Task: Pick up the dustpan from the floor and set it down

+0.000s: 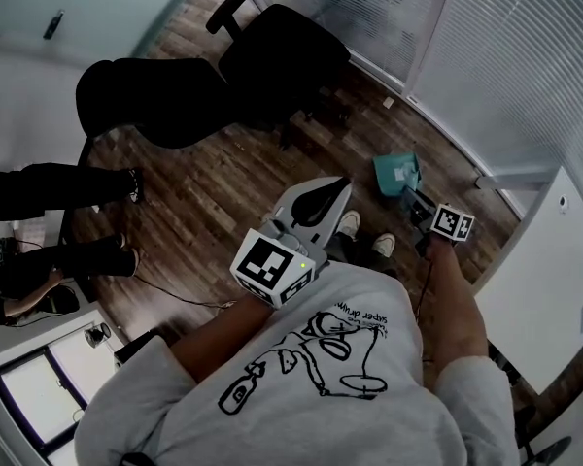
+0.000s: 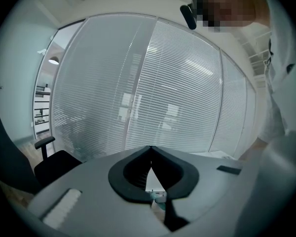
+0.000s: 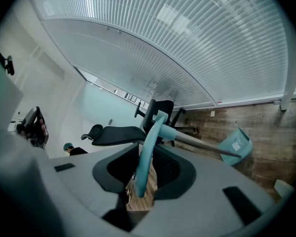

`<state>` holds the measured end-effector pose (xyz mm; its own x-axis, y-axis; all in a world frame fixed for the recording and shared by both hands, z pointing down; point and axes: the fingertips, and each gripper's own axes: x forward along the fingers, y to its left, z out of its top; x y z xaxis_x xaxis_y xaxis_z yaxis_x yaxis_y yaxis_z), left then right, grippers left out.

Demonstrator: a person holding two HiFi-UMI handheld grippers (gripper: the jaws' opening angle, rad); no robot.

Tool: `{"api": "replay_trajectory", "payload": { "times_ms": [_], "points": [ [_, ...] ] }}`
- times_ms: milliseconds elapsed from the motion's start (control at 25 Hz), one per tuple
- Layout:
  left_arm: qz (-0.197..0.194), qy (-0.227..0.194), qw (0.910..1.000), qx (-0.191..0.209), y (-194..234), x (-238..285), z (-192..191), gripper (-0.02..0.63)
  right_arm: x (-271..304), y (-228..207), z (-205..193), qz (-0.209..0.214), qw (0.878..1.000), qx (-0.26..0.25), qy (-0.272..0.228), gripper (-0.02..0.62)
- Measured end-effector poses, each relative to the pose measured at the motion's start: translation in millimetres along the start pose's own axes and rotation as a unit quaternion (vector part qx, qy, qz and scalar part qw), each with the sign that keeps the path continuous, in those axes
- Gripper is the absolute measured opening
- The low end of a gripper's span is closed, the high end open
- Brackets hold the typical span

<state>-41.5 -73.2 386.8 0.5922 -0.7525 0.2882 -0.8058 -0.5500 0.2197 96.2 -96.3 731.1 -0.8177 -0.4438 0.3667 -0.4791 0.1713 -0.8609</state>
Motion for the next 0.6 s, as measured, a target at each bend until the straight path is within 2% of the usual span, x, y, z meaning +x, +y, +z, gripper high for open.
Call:
{"api": "replay_trajectory", "payload": {
  "times_ms": [320, 600],
  "points": [
    [-0.006, 0.008, 0.9999, 0.0, -6, 2, -3, 0.002, -2, -24, -15, -0.026, 1.0, 0.011, 0.01, 0.082],
    [-0.009, 0.009, 0.9999, -0.002, -6, 2, -1, 0.002, -4, -26, -31, -0.033, 0.999, 0.024, 0.02, 0.081]
  ]
}}
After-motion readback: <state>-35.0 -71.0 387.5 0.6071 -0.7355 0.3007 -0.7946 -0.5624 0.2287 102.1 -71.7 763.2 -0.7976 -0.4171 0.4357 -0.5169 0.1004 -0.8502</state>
